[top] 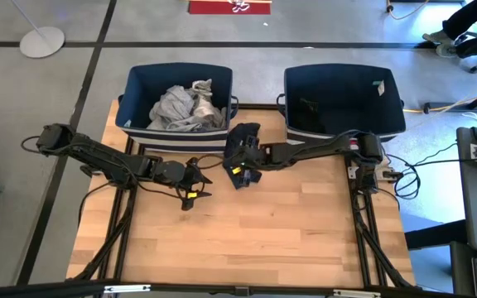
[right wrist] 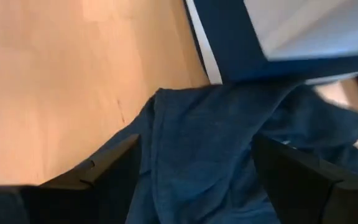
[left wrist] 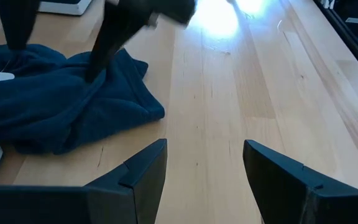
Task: Sort clothes
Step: Put the dark blue shorts into the right blue bin
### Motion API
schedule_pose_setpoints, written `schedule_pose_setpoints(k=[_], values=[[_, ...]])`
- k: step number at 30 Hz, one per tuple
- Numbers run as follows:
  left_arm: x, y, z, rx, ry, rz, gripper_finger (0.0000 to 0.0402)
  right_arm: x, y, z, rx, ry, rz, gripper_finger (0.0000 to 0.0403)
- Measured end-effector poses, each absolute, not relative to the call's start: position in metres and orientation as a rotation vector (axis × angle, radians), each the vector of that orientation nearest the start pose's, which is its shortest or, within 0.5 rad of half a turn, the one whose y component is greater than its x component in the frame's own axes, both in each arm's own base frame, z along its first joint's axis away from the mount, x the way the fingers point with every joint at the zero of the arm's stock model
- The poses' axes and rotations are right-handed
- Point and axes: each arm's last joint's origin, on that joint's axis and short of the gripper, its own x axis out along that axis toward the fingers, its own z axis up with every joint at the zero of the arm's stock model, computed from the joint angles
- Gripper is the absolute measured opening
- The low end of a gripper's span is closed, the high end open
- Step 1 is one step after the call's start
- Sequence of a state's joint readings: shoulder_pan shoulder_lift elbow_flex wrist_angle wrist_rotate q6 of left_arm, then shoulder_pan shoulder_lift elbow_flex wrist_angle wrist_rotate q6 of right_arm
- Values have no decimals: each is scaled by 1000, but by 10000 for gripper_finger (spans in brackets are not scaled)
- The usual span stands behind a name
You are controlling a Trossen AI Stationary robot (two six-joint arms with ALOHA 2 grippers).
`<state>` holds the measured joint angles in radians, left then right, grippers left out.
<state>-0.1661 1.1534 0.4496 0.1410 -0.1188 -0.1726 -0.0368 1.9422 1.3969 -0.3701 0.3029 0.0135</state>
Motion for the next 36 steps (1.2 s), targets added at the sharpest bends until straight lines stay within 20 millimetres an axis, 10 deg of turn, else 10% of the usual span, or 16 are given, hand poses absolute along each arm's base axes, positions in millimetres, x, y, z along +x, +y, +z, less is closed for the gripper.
schedule_pose_setpoints(k=[20, 32, 36], values=[[218, -33, 181, -94, 558, 4, 200, 418, -54, 109, 80, 1022, -396, 296], [218, -33, 181, -101, 558, 6, 200, 417, -53, 105, 97, 1039, -388, 32], [218, -34, 181, -101, 559, 1, 200, 415, -48, 108, 78, 1050, -405, 32]])
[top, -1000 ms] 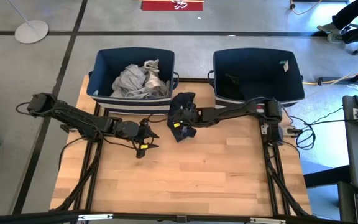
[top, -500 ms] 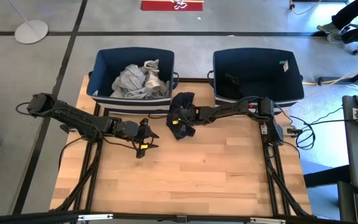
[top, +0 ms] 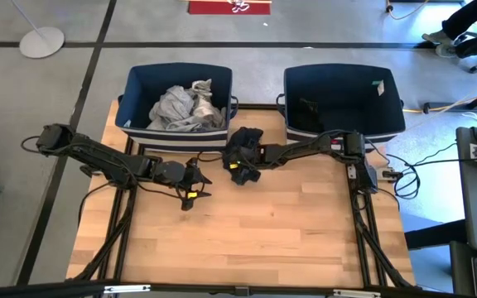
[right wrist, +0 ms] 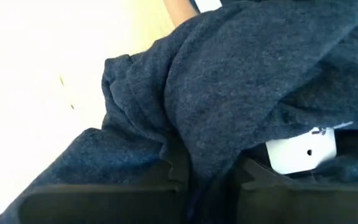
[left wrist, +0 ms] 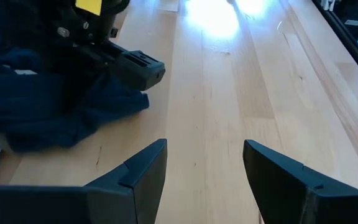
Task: Sort clothes
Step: Put the dark blue shorts into the right blue bin
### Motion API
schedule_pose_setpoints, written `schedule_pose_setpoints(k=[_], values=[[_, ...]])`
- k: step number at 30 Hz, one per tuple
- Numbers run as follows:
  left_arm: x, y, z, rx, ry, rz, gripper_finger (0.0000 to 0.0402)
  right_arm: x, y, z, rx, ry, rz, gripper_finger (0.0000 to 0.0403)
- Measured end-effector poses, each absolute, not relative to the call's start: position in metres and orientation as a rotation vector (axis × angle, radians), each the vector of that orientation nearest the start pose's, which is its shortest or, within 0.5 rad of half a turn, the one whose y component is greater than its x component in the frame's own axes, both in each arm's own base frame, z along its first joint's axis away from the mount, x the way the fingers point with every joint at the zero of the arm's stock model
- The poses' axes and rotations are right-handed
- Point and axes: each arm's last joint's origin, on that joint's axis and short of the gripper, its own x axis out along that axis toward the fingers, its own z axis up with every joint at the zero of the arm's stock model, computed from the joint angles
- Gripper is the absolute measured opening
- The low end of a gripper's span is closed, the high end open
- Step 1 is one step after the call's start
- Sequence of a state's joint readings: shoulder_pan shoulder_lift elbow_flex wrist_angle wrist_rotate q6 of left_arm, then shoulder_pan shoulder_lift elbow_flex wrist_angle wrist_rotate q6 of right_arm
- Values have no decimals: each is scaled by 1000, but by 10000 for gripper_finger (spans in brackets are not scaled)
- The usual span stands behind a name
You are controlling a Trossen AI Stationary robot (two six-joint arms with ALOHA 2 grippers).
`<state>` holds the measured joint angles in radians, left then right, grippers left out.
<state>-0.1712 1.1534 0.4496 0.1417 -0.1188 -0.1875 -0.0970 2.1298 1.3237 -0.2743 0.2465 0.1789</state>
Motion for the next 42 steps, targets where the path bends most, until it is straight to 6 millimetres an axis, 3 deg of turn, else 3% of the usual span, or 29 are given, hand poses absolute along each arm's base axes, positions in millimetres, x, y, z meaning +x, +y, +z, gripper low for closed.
schedule_pose_setpoints(k=[4, 8, 18, 42], values=[[217, -37, 181, -95, 558, -12, 200, 413, -34, 119, 8, 1098, -445, 47], [217, -37, 181, -95, 555, -13, 200, 409, -16, 135, -79, 1126, -436, 33], [217, -37, 181, -94, 559, -12, 200, 399, 7, 189, -90, 1020, -407, 36], [217, -37, 181, -90, 560, -13, 200, 343, 2, 320, -160, 661, -547, 39]])
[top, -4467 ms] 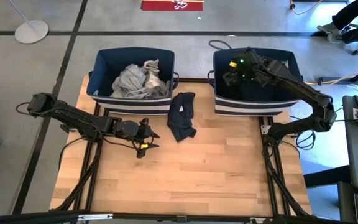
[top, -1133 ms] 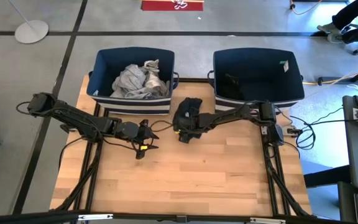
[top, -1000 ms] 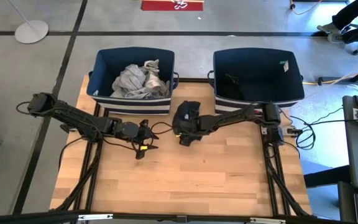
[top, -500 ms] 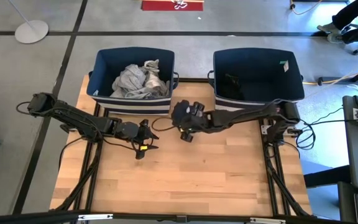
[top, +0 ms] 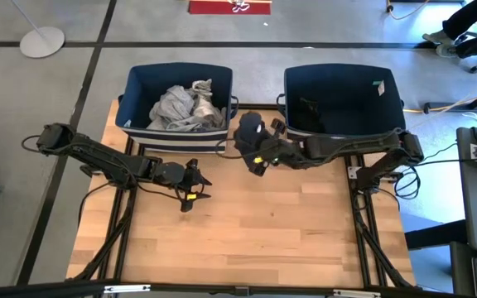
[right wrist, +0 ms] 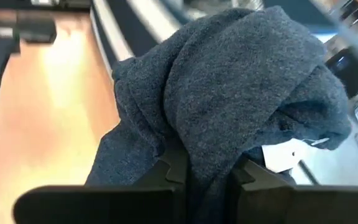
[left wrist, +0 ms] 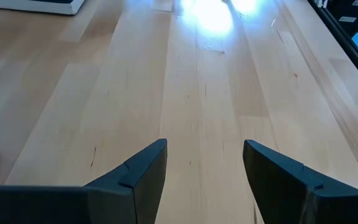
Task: Sort clothes
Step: Put the dark blue shorts into the right blue bin
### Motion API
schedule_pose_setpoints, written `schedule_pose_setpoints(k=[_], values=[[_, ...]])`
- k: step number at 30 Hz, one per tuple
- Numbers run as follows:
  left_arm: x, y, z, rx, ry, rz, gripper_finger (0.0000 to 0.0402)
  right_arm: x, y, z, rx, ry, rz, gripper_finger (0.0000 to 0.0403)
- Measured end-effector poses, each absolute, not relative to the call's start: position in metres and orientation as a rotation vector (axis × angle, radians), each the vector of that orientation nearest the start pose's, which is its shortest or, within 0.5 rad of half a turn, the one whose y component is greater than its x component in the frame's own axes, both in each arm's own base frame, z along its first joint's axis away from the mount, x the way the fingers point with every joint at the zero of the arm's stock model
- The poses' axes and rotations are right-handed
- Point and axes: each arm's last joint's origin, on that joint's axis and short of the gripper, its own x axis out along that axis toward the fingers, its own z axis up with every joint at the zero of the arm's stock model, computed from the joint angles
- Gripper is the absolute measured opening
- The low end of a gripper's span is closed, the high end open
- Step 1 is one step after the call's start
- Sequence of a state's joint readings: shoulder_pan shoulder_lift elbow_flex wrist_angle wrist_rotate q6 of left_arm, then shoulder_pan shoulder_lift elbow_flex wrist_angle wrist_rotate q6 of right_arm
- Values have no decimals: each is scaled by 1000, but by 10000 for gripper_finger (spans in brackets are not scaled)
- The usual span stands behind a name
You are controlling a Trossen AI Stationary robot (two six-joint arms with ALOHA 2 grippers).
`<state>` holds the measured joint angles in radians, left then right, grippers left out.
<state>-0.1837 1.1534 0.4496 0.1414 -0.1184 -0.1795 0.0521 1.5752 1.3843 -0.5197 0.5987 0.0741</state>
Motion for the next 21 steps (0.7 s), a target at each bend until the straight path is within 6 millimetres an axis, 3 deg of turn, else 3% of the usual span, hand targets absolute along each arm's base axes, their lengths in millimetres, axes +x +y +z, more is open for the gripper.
schedule_pose_setpoints(k=[12, 21], values=[[217, -37, 181, -90, 560, -13, 200, 328, -5, 394, -393, 494, -710, 39], [217, -37, 180, -90, 565, -12, 200, 308, -44, 441, -468, 551, -920, 40]])
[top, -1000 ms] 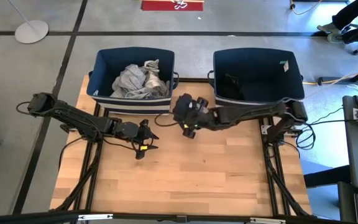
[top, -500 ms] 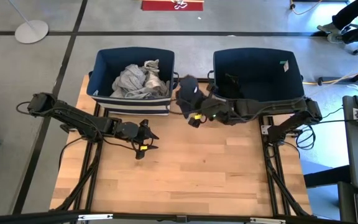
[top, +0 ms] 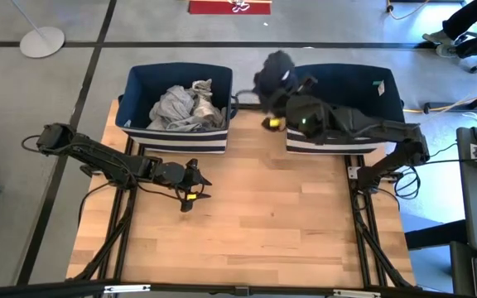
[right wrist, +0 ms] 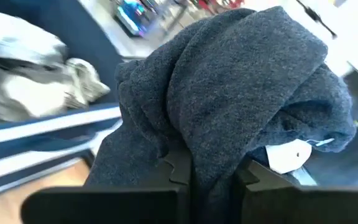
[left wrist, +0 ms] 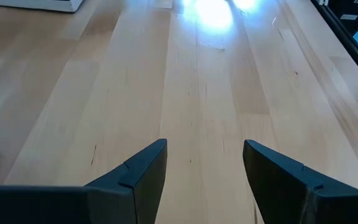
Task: Sort clothes
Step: Put the dark blue shorts into the right blue bin
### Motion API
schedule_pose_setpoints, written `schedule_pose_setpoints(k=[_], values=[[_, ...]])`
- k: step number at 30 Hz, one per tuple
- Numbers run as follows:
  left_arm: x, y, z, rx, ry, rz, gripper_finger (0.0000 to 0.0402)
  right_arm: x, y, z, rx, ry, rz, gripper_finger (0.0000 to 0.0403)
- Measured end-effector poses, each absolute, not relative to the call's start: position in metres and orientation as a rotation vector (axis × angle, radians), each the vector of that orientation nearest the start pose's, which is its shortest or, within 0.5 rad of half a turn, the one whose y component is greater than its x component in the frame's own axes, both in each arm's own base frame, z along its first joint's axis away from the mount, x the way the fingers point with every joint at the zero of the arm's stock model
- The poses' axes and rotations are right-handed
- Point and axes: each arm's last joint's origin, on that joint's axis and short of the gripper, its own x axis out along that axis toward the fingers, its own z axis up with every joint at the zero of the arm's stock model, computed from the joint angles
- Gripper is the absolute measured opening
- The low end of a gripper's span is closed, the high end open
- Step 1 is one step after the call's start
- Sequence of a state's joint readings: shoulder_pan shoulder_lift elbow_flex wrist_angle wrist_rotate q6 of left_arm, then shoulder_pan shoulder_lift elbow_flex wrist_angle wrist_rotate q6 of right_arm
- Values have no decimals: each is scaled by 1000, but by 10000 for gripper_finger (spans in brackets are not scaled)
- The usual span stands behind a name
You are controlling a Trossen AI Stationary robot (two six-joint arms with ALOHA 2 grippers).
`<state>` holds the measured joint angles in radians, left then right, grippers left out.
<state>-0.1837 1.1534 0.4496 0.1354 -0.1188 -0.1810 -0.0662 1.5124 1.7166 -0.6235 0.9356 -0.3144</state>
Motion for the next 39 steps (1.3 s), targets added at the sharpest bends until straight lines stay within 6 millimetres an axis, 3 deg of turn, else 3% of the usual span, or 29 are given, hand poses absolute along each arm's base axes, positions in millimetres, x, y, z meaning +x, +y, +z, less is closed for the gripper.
schedule_pose_setpoints(k=[7, 15, 21, 28, 39], values=[[216, -37, 179, -88, 581, -11, 200, 281, -90, 444, -359, 682, -1059, 40], [216, -37, 178, -86, 586, -10, 200, 243, -145, 423, -101, 878, -1149, 40], [216, -37, 178, -86, 587, -10, 200, 229, -173, 395, 31, 971, -1143, 40], [215, -37, 178, -85, 592, -10, 200, 222, -192, 359, 109, 1043, -1148, 40], [215, -37, 178, -81, 593, -11, 200, 214, -195, 313, 203, 1168, -1134, 42]])
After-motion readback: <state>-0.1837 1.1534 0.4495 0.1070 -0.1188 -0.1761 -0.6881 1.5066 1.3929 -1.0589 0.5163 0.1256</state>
